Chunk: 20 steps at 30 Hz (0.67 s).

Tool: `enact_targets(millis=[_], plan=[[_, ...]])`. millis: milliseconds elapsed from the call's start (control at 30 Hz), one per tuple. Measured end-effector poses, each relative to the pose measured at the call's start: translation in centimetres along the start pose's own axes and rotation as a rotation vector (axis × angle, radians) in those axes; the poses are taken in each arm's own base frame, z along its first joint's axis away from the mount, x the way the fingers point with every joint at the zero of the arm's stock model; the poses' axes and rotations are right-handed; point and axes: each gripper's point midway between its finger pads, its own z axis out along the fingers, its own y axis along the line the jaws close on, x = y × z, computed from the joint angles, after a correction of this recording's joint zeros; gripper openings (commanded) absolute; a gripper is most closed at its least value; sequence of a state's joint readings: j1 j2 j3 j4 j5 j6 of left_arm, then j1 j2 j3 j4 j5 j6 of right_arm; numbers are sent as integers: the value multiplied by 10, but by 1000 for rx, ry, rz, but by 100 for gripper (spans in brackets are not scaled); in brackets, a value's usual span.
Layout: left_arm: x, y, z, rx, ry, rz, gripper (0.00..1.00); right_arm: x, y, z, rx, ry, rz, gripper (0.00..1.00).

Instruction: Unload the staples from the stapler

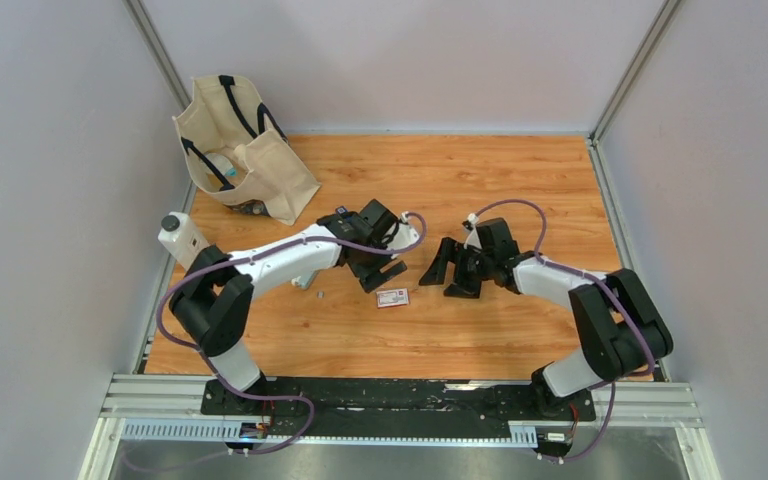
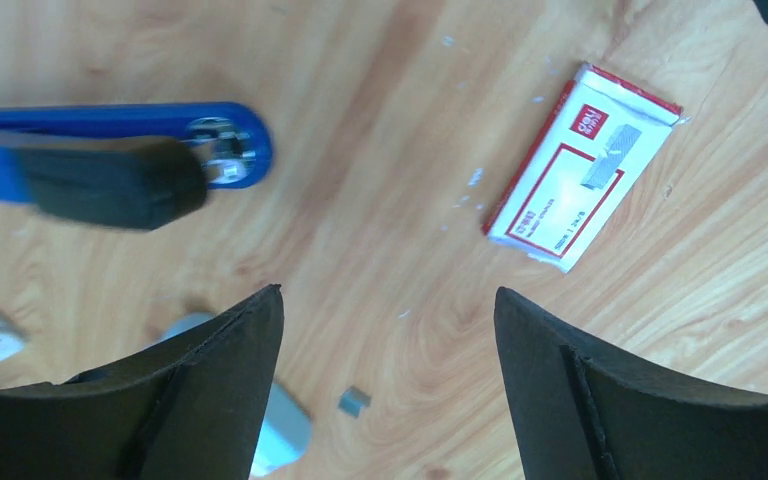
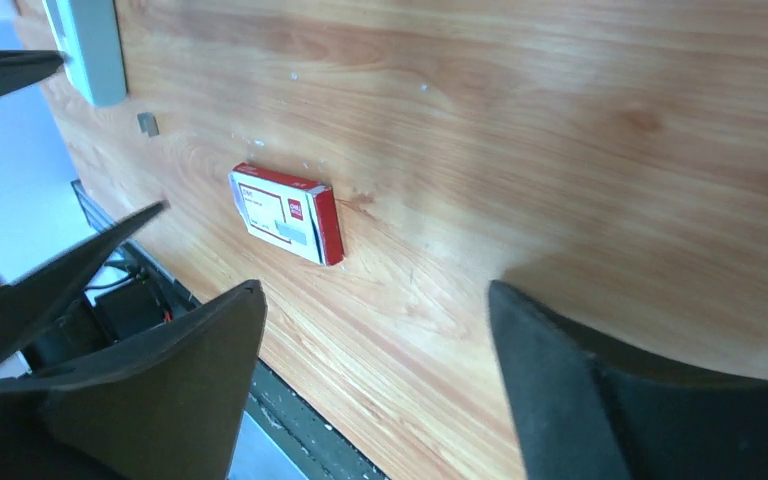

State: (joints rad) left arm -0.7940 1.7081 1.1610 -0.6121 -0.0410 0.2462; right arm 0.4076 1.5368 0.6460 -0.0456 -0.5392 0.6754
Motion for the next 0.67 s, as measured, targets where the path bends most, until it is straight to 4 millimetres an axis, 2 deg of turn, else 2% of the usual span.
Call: enact_targets(millis=[67,133,267,333,400,500,667], plan=[[-10,10,-18,-8,-40,-22,85,-5,-2,-11,34,-26,-3,100],[-23,24,-45,-14,-99,-55,85,-14,-1,-20,68,-59,-20,100],[-44,58,-112,-64,-249,-128,86,-38,14,-37,106,-132,-55,100],[-45,70,-144,-95,-310,-159,86,-50,26,-46,112,-164,-74,100],[-37,80,-173,-122,-351,-194,86,-61,38,-55,107,-198,-97,100],[-14,84,-199,-142,-373,-238,86,-70,54,-68,97,-241,-125,100],[39,71,-216,-172,-372,-300,86,-68,77,-80,108,-256,-199,100]])
